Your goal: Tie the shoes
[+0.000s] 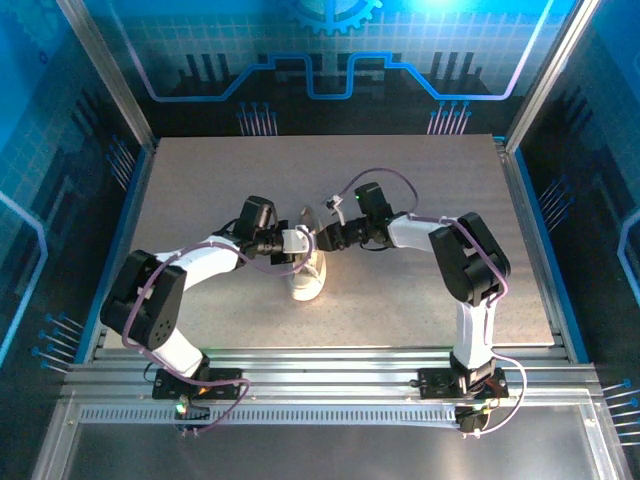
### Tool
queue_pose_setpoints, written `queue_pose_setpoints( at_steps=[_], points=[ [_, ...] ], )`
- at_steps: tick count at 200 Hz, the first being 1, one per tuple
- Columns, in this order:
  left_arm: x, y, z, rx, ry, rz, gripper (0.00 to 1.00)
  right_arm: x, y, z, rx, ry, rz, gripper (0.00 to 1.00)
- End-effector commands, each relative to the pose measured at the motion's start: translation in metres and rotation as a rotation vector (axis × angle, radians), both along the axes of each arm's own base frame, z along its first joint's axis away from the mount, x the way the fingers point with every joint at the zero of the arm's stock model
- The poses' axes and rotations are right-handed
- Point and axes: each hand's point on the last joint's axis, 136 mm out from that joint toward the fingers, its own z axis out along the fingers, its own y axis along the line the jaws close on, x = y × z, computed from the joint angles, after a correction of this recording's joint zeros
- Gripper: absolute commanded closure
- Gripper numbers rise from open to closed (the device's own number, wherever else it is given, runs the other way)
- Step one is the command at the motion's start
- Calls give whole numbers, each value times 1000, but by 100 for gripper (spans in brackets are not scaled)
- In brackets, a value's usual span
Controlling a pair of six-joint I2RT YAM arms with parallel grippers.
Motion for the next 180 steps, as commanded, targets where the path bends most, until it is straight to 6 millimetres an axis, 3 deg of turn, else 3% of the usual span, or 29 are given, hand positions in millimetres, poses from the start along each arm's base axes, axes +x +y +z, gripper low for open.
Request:
queue_pose_setpoints(
  at_steps=[1,21,56,102,180],
  points=[
    [-7,0,1,-11,6,12,100,-8,9,-13,-19,28,25,62],
    [-8,2,-1,-14,-1,26,100,-12,14,-17,-26,38,36,66],
    [-11,7,-2,0,-25,38,100,-11,10,-7,-7,-2,12,100],
    [-13,9,10,-6,-71,38,100,2,-16,22,62,-80,-86,100],
    [-22,-1,12,-2,-78,4,100,-2,-23,20,71,-71,-87,97]
  ],
)
